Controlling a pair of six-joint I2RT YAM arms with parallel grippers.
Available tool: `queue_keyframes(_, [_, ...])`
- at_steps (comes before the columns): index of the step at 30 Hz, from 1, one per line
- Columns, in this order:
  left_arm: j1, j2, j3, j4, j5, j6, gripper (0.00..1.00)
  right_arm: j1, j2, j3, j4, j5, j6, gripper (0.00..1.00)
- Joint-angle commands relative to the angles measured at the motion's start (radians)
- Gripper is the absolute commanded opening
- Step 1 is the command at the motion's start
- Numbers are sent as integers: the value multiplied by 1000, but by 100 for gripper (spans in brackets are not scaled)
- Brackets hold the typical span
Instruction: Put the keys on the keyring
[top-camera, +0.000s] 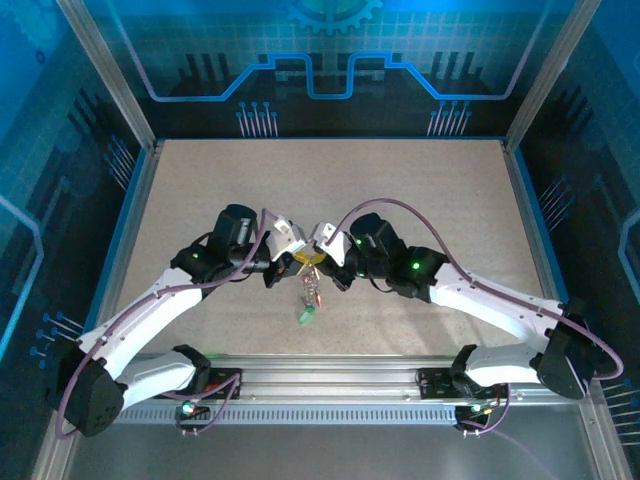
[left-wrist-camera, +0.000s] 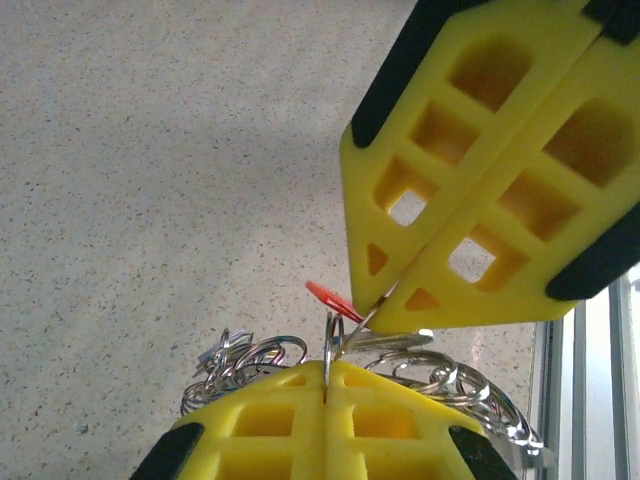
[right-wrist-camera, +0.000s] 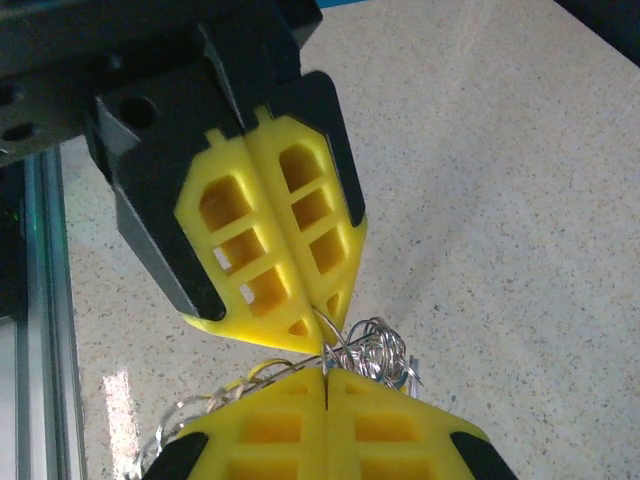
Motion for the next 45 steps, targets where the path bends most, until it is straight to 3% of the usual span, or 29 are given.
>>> queue_keyframes(1, [8,6,40,41,48,-22,0,13,14,29,11,23,46,0])
queue_keyframes(13, [8,11,40,38,54,-15,0,11,9,26,40,31,93,0])
queue_keyframes(25, [8,-5,25,60,48,-8,0,-16,7,32,-52,131,158,0])
queue_keyframes(35, [8,-21,-6,109,47,-11,0,-46,-19,-11,-56,28,165,0])
queue_keyframes(42, [8,-19,-17,133,32,0,0,-109,-75,-51,-39,-34,122,17])
queue_keyframes(45, [8,-19,-15,135,28,5,0,-131,-97,-51,-50,-64,91,29])
